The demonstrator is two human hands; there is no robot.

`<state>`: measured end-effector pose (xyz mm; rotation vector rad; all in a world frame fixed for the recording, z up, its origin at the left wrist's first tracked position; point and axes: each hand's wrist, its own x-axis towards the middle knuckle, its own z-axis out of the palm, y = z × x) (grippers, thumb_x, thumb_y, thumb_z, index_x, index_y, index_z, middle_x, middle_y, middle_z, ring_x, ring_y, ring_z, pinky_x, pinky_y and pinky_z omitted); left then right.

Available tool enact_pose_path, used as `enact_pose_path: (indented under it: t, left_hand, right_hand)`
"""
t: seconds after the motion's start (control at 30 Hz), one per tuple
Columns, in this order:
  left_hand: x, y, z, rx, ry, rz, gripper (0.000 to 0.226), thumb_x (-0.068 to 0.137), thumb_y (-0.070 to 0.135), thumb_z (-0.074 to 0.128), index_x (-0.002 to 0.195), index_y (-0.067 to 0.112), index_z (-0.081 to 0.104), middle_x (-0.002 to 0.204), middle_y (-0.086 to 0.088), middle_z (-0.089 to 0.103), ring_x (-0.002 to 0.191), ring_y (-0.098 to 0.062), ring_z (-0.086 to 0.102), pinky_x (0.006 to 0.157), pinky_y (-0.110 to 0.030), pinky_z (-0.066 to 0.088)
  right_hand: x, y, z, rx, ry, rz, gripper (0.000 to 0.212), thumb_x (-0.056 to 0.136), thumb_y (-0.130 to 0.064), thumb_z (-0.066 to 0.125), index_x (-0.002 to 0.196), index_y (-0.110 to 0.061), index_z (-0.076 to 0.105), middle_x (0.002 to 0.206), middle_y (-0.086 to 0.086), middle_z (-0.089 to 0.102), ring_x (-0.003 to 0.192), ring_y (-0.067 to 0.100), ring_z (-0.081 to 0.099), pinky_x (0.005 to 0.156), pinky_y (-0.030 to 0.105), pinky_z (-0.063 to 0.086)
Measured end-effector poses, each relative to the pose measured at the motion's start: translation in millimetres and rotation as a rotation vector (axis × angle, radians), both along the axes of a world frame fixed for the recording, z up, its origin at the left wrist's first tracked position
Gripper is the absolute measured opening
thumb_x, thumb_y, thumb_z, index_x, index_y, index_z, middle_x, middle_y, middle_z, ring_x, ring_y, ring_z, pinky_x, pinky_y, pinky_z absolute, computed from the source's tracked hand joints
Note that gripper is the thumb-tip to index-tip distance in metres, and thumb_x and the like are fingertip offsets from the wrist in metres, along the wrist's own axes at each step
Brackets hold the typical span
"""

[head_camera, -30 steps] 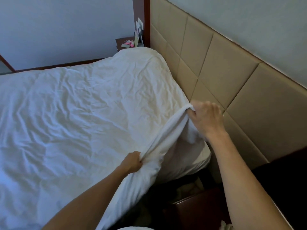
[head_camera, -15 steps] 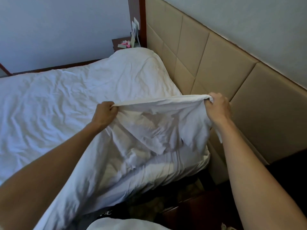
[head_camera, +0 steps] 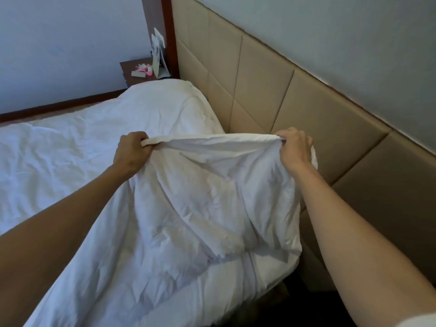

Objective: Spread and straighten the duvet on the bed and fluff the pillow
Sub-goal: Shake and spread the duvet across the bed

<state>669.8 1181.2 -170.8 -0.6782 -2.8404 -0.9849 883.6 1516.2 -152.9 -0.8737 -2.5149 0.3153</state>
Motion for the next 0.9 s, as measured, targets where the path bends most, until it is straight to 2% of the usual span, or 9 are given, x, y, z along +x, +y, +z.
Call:
enact_pose_path:
  t: [0.17, 0.23, 0.3, 0.4, 0.47, 0.5, 0.7, 0.83, 0.9]
  left_hand:
    - [-104, 31, -10, 0.074, 0.007, 0.155, 0.023, 0.089, 0.025, 0.062, 0.069, 0.014, 0.060, 0.067, -0.009, 0.060, 0.067, -0.031, 0.058, 0.059, -0.033, 0.041]
    - [-144, 41, -19, 0.124, 0.057, 0.233, 0.021, 0.089, 0.027, 0.061, 0.074, 0.012, 0.062, 0.072, -0.012, 0.063, 0.071, -0.032, 0.059, 0.061, -0.034, 0.043]
    - [-181, 51, -37, 0.116, 0.022, 0.188, 0.017, 0.089, 0.027, 0.064, 0.085, 0.010, 0.064, 0.083, -0.017, 0.066, 0.082, -0.036, 0.062, 0.066, -0.035, 0.043]
    - [-203, 58, -88, -0.110, -0.283, 0.042, 0.058, 0.082, 0.038, 0.076, 0.128, 0.011, 0.051, 0.115, -0.025, 0.057, 0.110, -0.039, 0.055, 0.089, -0.041, 0.043]
    - [-195, 56, -132, -0.360, -0.341, -0.068, 0.088, 0.078, 0.042, 0.079, 0.147, 0.012, 0.034, 0.141, -0.028, 0.042, 0.133, -0.041, 0.039, 0.109, -0.043, 0.033]
    - [-182, 57, -149, -0.429, -0.372, -0.140, 0.090, 0.079, 0.041, 0.077, 0.150, 0.011, 0.031, 0.148, -0.026, 0.036, 0.139, -0.038, 0.033, 0.114, -0.041, 0.027]
    - [-79, 4, -222, -0.603, -0.769, -0.307, 0.044, 0.095, 0.030, 0.060, 0.133, 0.008, 0.054, 0.144, -0.014, 0.046, 0.129, -0.026, 0.049, 0.103, -0.029, 0.037]
    - [-31, -49, -227, -0.654, -0.853, -0.241, 0.027, 0.096, 0.025, 0.057, 0.117, 0.009, 0.065, 0.132, -0.011, 0.057, 0.117, -0.026, 0.058, 0.096, -0.032, 0.046]
    - [-7, -71, -213, -0.644, -0.863, -0.205, 0.020, 0.096, 0.025, 0.055, 0.110, 0.015, 0.065, 0.124, -0.010, 0.058, 0.104, -0.026, 0.061, 0.079, -0.032, 0.053]
  right_hand:
    - [-136, 34, 10, 0.080, -0.017, 0.066, 0.046, 0.077, 0.013, 0.039, 0.086, -0.018, 0.071, 0.089, 0.007, 0.070, 0.093, 0.032, 0.059, 0.082, 0.036, 0.027]
    - [-186, 42, 10, 0.108, 0.014, 0.044, 0.046, 0.083, 0.009, 0.038, 0.101, -0.021, 0.069, 0.102, 0.010, 0.068, 0.104, 0.032, 0.055, 0.090, 0.039, 0.031]
    - [-217, 44, -6, 0.163, 0.019, -0.044, 0.052, 0.088, 0.005, 0.045, 0.133, -0.019, 0.054, 0.128, 0.009, 0.058, 0.123, 0.030, 0.046, 0.105, 0.040, 0.029]
    - [-224, 24, -56, 0.018, -0.198, -0.065, 0.068, 0.093, -0.005, 0.049, 0.154, -0.016, 0.021, 0.156, 0.007, 0.029, 0.144, 0.025, 0.026, 0.119, 0.043, 0.018]
    - [-207, 2, -100, -0.133, -0.392, 0.042, 0.065, 0.094, -0.010, 0.049, 0.153, -0.014, 0.023, 0.158, 0.010, 0.027, 0.145, 0.026, 0.026, 0.118, 0.041, 0.022]
    - [-193, -9, -123, -0.192, -0.473, 0.086, 0.061, 0.093, -0.012, 0.050, 0.150, -0.015, 0.029, 0.155, 0.010, 0.031, 0.143, 0.027, 0.029, 0.115, 0.040, 0.027]
    - [-114, -66, -204, -0.626, -0.966, 0.159, 0.024, 0.094, -0.024, 0.054, 0.115, -0.012, 0.058, 0.121, 0.012, 0.054, 0.113, 0.033, 0.057, 0.082, 0.038, 0.048]
    - [-81, -81, -195, -0.654, -0.929, 0.189, 0.021, 0.094, -0.028, 0.054, 0.110, -0.015, 0.059, 0.119, 0.009, 0.056, 0.099, 0.029, 0.060, 0.082, 0.038, 0.053]
    - [-66, -88, -182, -0.651, -0.862, 0.207, 0.018, 0.095, -0.027, 0.053, 0.107, -0.016, 0.060, 0.116, 0.009, 0.059, 0.097, 0.028, 0.061, 0.084, 0.040, 0.054]
